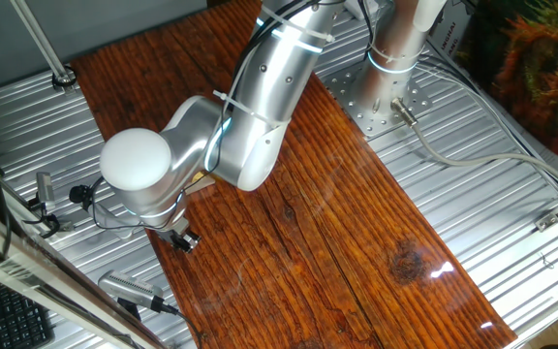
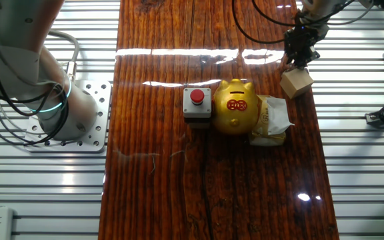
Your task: Drop coins into a piggy bank
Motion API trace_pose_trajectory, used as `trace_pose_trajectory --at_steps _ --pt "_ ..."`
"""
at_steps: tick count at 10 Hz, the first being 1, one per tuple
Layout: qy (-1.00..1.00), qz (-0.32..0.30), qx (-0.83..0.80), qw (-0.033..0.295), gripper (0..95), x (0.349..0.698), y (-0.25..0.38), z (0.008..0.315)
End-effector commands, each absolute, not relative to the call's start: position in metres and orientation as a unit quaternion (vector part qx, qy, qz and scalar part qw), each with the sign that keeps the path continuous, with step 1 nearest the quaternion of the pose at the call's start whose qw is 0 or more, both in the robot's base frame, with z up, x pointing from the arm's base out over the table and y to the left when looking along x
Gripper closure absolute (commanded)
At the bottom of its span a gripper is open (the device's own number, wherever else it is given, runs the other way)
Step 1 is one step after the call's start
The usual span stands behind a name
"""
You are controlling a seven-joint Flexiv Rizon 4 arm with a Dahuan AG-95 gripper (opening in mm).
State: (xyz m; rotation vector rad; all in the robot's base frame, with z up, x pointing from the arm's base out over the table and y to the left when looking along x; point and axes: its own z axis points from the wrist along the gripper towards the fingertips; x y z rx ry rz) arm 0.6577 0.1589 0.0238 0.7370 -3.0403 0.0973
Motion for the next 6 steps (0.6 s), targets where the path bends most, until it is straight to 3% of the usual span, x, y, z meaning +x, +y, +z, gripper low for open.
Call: trace_pose_trajectory --at_steps 1,6 --pt "-0.971 0.031 0.235 0.005 76.0 0.6578 0.1584 0.0226" --pt "-0.972 0.033 0.233 0.004 76.0 0.657 0.1578 0.0195"
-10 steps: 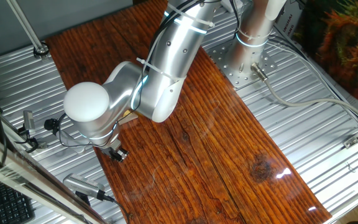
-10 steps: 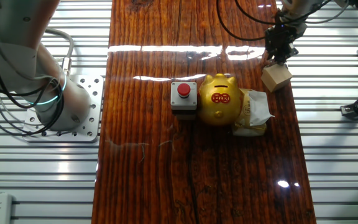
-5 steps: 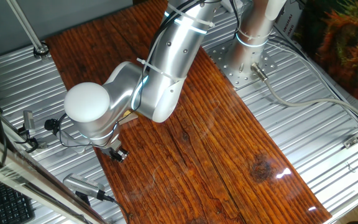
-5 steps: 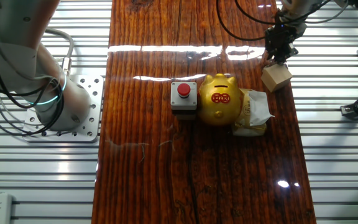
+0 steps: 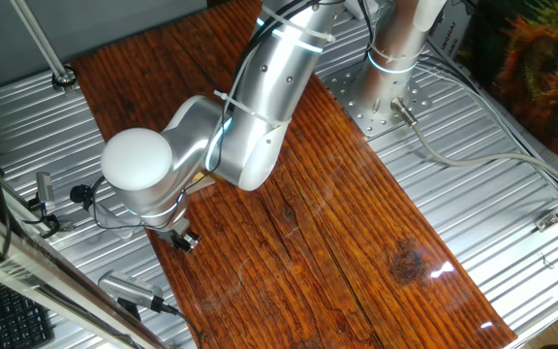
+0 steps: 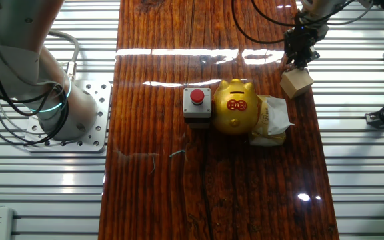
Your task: Drop coins into a piggy bank
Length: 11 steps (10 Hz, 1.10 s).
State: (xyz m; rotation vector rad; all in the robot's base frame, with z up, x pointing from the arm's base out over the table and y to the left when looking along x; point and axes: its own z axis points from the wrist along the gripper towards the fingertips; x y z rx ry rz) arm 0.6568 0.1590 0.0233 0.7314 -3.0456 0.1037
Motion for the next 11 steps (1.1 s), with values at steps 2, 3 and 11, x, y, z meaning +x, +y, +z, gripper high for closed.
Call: trace_pose_trajectory --at_steps 2,3,11 --pt "-0.972 0.036 0.231 0.006 76.0 0.657 0.1579 0.0195" --pt "-0.972 0.04 0.229 0.007 76.0 0.6569 0.158 0.0194" --pt "-0.972 0.057 0.228 0.015 76.0 0.6568 0.1606 0.0223"
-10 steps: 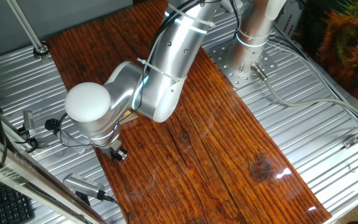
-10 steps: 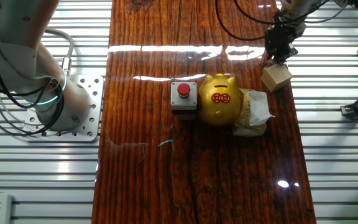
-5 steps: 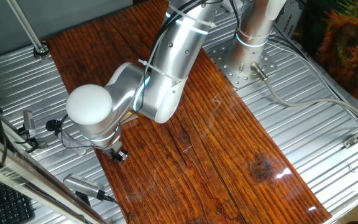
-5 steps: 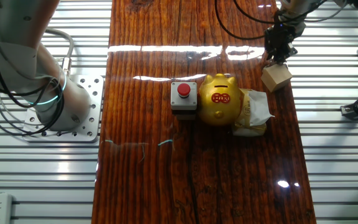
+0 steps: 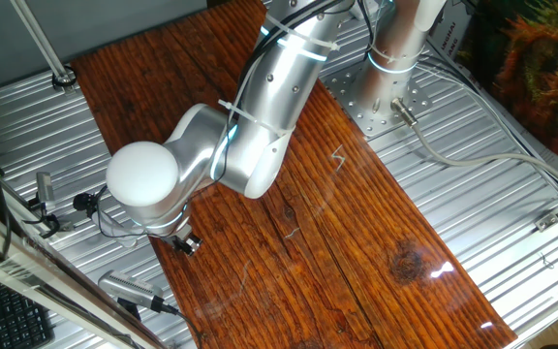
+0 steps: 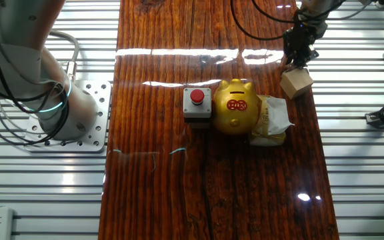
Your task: Drop coins into a piggy bank
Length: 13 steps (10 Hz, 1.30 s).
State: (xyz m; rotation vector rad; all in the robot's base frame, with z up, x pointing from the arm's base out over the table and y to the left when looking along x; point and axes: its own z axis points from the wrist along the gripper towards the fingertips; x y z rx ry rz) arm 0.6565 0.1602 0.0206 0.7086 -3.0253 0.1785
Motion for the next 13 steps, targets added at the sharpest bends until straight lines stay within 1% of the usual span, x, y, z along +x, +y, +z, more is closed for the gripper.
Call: trace_pose_trajectory --at_steps 1,13 --pt "-0.972 0.057 0.229 0.015 76.0 0.6568 0.1607 0.0222" --pt "-0.97 0.066 0.234 0.016 76.0 0.6563 0.16 0.0198"
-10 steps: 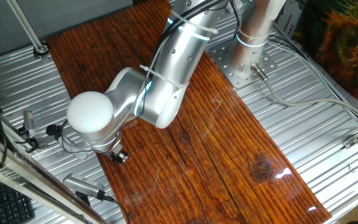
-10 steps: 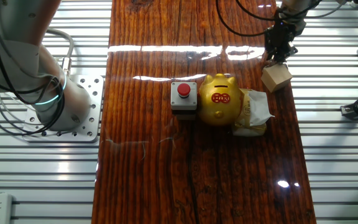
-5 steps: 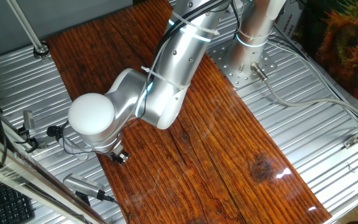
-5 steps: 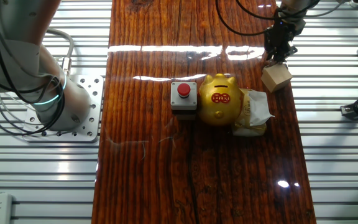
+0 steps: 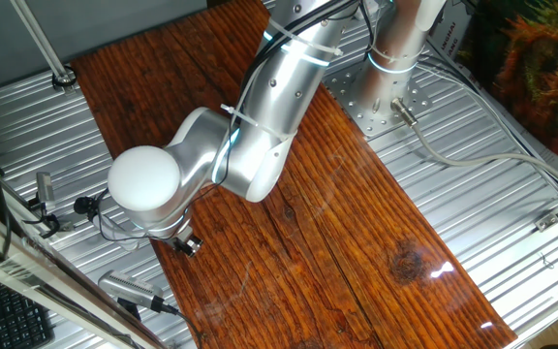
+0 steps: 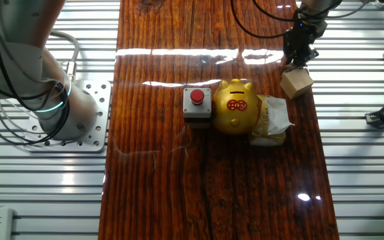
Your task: Drop coins into a piggy bank
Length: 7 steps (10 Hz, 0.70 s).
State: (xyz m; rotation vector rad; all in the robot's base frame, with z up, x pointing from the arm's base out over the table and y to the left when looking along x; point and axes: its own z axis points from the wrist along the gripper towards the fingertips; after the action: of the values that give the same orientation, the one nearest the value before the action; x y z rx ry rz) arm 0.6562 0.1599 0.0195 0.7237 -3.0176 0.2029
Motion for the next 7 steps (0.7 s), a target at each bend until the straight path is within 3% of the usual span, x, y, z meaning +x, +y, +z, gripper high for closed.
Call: trace_pose_trajectory --at_steps 1,7 --pt "-0.97 0.067 0.234 0.016 76.0 0.6564 0.1599 0.0198" --pt "-0.968 0.076 0.237 0.018 76.0 0.6564 0.1598 0.0198"
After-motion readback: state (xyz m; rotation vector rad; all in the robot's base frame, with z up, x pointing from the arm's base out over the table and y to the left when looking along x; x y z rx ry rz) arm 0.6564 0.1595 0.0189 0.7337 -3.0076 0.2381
